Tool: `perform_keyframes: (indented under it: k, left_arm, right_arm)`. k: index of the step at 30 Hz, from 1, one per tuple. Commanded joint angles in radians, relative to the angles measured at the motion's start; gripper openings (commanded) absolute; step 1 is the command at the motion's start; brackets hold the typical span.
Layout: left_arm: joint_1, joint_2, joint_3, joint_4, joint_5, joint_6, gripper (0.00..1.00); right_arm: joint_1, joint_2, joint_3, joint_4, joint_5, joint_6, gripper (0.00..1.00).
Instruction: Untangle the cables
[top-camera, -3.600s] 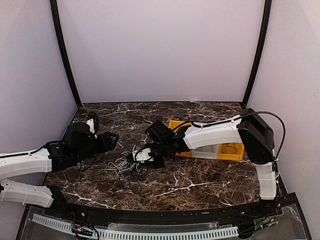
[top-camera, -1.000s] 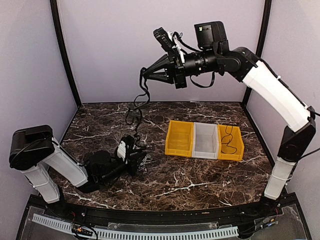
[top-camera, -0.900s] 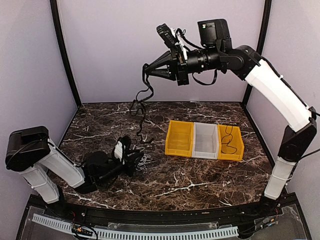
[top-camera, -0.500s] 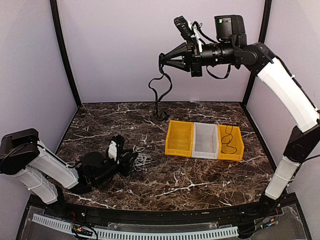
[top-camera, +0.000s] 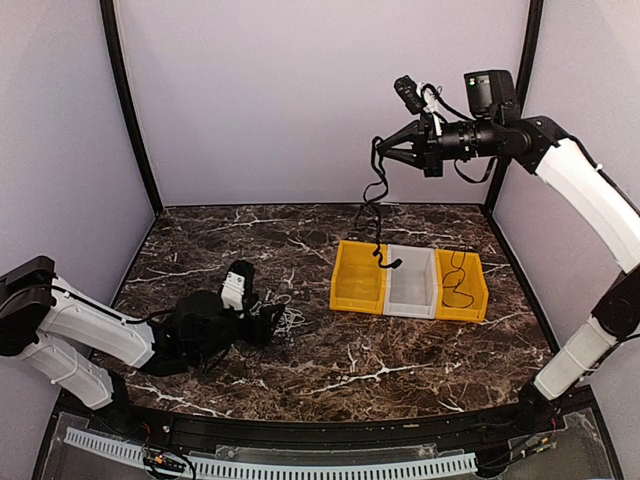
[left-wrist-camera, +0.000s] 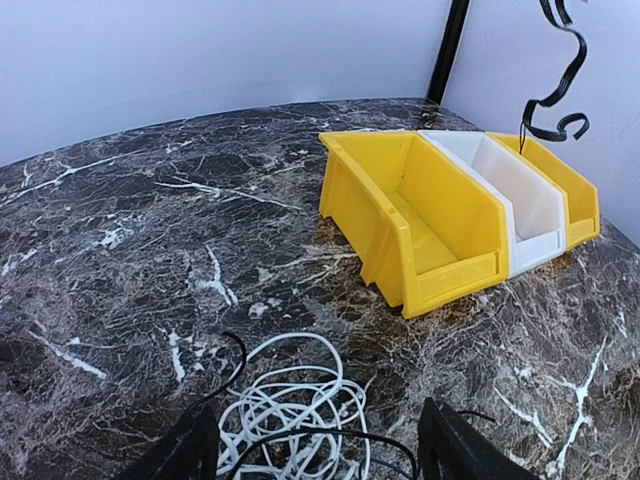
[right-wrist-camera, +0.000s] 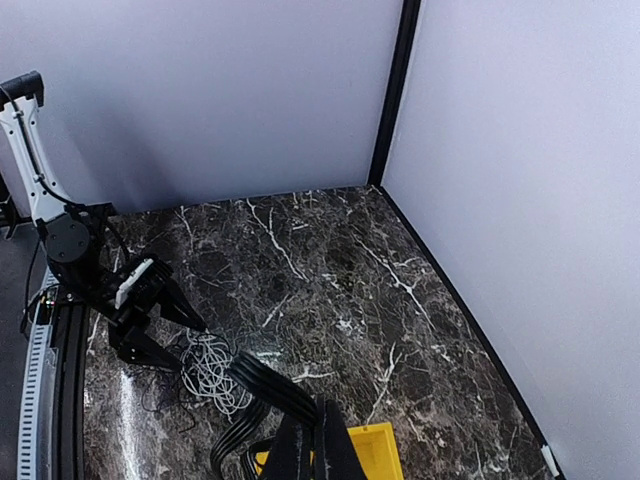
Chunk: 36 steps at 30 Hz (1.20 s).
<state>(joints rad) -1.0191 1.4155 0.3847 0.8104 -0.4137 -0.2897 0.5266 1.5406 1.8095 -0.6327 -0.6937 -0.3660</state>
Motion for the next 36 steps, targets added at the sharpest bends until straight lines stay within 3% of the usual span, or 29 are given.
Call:
perform_keyframes:
  k: [1,9,15,27,36]
  left_arm:
    - [-0.003,-0.098,0.019,-0.144,-0.038,-0.048,0.75]
    - [-0.003,-0.242,0.054,-0.286,-0.009,-0.044,0.77]
    - [-0.003,-0.295,0.063,-0.394,-0.084,-0.086,0.77]
    - [-0.003,-0.311,0.053,-0.414,-0.114,-0.119,0.77]
    - [-0.002,-0.290,0.080,-0.420,-0.088,-0.088,0.76]
  right_arm:
    - [-0.072,-0.082,-0.087,0.062,0.017,-0.017,0.00]
    - [-0.185,-0.162,-0.237,0.087,0.027,-0.028,0.00]
    - [-0.263,-0.210,-0.269,0.078,0.053,-0.041,0.00]
    - [-0.431,-0.317,-0.396,0.021,0.125,-0.080,0.00]
    - [-0.511,-0.346,-0.594,0.092,0.125,-0.092,0.00]
